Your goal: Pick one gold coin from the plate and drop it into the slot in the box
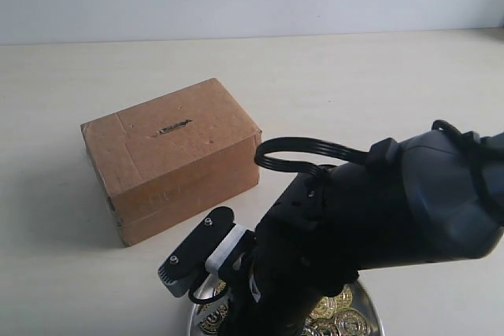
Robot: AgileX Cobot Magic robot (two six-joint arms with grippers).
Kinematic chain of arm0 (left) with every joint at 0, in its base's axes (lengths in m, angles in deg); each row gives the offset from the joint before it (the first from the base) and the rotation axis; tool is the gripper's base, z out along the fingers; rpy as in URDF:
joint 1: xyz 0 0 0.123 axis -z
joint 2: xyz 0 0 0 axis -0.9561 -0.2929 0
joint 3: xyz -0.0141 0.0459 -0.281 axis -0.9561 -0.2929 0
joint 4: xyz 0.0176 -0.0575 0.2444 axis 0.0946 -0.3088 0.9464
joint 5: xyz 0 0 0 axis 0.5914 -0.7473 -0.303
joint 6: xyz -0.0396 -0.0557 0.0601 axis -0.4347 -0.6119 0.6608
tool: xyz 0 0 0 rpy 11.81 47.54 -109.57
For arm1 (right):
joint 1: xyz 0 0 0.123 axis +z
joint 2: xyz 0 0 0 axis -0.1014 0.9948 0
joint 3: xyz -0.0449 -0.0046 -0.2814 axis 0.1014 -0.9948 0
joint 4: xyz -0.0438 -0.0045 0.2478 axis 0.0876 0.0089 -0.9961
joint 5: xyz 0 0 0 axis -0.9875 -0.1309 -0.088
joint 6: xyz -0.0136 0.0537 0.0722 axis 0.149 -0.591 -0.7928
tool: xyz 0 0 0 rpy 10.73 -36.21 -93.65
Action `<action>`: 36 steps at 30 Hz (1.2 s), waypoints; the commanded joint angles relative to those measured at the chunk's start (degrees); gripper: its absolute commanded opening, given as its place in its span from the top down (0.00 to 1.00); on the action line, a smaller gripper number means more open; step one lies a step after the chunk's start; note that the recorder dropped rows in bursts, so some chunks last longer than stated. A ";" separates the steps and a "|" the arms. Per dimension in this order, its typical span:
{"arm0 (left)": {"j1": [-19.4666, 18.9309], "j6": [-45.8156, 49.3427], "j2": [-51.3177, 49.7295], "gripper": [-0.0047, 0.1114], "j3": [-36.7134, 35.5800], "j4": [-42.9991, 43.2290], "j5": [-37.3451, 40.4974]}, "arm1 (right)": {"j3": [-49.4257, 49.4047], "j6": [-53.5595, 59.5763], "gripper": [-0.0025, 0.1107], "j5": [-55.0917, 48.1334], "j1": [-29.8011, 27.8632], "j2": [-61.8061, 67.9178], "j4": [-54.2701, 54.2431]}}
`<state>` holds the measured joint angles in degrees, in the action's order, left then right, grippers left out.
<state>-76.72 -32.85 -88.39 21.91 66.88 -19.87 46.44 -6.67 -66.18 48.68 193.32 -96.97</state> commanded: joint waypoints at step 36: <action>-0.25 -0.03 0.30 0.96 0.01 -0.52 -0.34 | 0.09 0.70 0.92 -0.38 0.09 -2.18 0.79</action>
<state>-76.72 -32.85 -88.39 21.91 66.88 -19.87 46.96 -6.66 -66.22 48.68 191.72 -97.10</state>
